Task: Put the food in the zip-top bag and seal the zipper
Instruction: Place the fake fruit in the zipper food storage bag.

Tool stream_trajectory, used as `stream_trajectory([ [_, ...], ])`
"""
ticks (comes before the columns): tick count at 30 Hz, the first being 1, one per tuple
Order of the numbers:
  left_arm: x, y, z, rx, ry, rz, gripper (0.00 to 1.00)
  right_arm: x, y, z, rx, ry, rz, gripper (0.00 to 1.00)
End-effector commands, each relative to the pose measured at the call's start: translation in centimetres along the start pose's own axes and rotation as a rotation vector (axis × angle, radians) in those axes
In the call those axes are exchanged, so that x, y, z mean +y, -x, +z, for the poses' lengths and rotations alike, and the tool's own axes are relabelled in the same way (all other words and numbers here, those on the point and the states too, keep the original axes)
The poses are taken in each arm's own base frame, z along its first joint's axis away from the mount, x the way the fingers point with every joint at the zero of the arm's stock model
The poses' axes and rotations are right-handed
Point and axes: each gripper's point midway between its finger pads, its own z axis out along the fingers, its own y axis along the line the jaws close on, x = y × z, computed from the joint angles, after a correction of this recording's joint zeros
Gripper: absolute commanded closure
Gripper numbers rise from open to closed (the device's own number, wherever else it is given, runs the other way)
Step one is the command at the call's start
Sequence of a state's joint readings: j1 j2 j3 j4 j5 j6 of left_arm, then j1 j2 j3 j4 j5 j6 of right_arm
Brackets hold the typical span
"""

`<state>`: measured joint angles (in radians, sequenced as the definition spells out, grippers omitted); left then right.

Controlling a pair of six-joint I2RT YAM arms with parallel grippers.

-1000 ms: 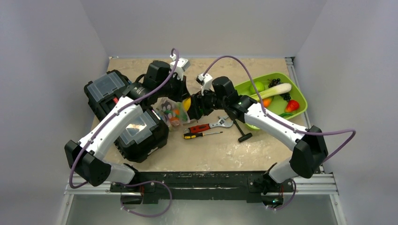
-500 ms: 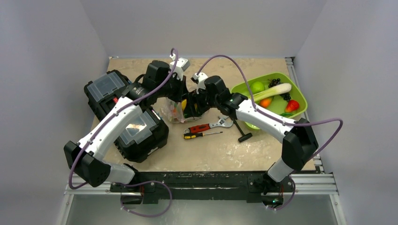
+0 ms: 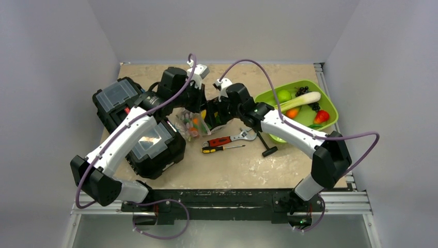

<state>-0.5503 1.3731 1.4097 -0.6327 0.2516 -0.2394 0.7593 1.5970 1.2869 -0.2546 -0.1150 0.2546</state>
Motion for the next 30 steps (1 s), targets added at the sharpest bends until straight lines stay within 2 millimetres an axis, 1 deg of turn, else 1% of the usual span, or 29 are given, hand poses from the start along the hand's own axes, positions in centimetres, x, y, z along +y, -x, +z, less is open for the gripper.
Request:
stream_trajectory([
  [1, -1.9, 1.8, -1.1, -0.068, -0.070, 0.033, 1.00, -0.2, 1.6, -1.7, -0.077, -0.029, -0.011, 0.14],
  [3, -1.9, 1.9, -1.1, -0.069, -0.071, 0.033, 1.00, 0.0, 1.7, -1.9, -0.079, -0.020, -0.020, 0.13],
  [6, -1.9, 1.8, -1.0, -0.066, -0.070, 0.032, 1.00, -0.1, 1.5, -1.7, -0.070, -0.025, -0.021, 0.14],
  [8, -1.9, 1.7, -1.0, -0.064, -0.071, 0.032, 1.00, 0.0, 1.2, -1.4, -0.060, -0.017, -0.021, 0.17],
  [10, -1.9, 1.7, -1.0, -0.065, -0.070, 0.032, 1.00, 0.2, 1.2, -1.2, -0.066, 0.000, -0.012, 0.25],
  [13, -1.9, 1.7, -1.0, -0.063, -0.073, 0.031, 1.00, 0.8, 2.0, -0.8, -0.118, 0.035, 0.014, 0.39],
  [16, -2.0, 1.7, -1.0, -0.061, -0.077, 0.030, 1.00, 1.5, 2.5, 0.0, -0.146, 0.072, 0.034, 0.53],
  [17, -2.0, 1.7, -1.0, -0.061, -0.077, 0.030, 1.00, 1.8, 2.5, 0.4, -0.148, 0.094, 0.034, 0.59],
  [18, -2.0, 1.7, -1.0, -0.061, -0.077, 0.030, 1.00, 2.3, 2.5, 0.8, -0.148, 0.124, 0.032, 0.62],
  [19, -2.0, 1.7, -1.0, -0.061, -0.077, 0.031, 1.00, 2.6, 2.1, 1.2, -0.133, 0.148, 0.031, 0.69],
  [21, -2.0, 1.7, -1.0, -0.062, -0.078, 0.031, 1.00, 3.7, 2.1, 1.8, -0.141, 0.219, 0.020, 0.77],
  [22, -2.0, 1.7, -1.0, -0.060, -0.079, 0.031, 1.00, 4.0, 1.9, 2.0, -0.139, 0.245, 0.016, 0.78],
  [24, -2.1, 1.8, -1.1, -0.064, -0.082, 0.032, 1.00, 4.0, 1.0, 2.8, -0.129, 0.256, 0.025, 0.78],
  [27, -2.1, 1.8, -1.1, -0.066, -0.082, 0.032, 1.00, 3.6, -0.1, 4.0, -0.099, 0.247, 0.050, 0.75],
  [28, -2.1, 1.8, -1.1, -0.066, -0.081, 0.032, 1.00, 3.5, -0.4, 4.2, -0.086, 0.239, 0.061, 0.74],
  [30, -2.1, 1.8, -1.1, -0.065, -0.079, 0.032, 1.00, 3.5, -0.4, 3.8, -0.084, 0.238, 0.067, 0.71],
])
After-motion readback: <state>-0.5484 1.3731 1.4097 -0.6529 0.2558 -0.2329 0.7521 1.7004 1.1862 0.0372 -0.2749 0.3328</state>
